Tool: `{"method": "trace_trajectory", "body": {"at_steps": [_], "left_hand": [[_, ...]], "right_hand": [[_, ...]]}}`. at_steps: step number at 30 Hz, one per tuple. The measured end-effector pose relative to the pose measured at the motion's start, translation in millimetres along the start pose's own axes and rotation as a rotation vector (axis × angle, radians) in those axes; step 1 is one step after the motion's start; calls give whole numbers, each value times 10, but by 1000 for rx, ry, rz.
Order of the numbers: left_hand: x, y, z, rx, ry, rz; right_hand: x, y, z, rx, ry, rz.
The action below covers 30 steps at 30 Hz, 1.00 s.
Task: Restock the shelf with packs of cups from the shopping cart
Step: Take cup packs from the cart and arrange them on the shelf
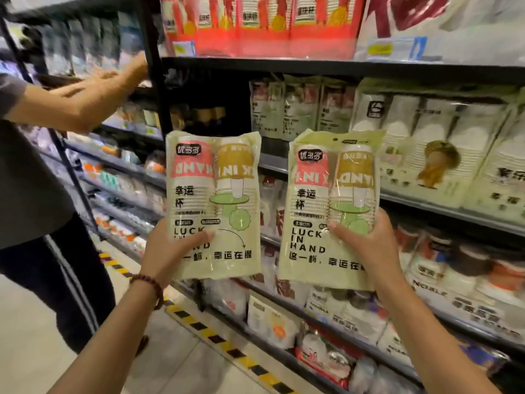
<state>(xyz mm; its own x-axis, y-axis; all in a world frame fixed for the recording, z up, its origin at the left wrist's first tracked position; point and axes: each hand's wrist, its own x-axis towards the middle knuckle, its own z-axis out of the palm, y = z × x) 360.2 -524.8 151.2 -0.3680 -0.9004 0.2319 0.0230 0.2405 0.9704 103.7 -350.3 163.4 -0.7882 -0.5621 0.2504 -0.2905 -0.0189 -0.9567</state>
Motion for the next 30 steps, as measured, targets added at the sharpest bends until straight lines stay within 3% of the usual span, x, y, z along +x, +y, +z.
{"method": "trace_trajectory", "body": {"at_steps": [16, 21, 30], "left_hand": [[2962, -439, 28, -99, 4, 16], [3761, -557, -49, -149, -104, 8], [4872, -476, 245, -132, -370, -38]], "right_hand": [[2294, -117, 1342, 9, 19, 9], [2600, -149, 1767, 4, 53, 4], [3045, -350, 2142, 68, 257, 91]]}}
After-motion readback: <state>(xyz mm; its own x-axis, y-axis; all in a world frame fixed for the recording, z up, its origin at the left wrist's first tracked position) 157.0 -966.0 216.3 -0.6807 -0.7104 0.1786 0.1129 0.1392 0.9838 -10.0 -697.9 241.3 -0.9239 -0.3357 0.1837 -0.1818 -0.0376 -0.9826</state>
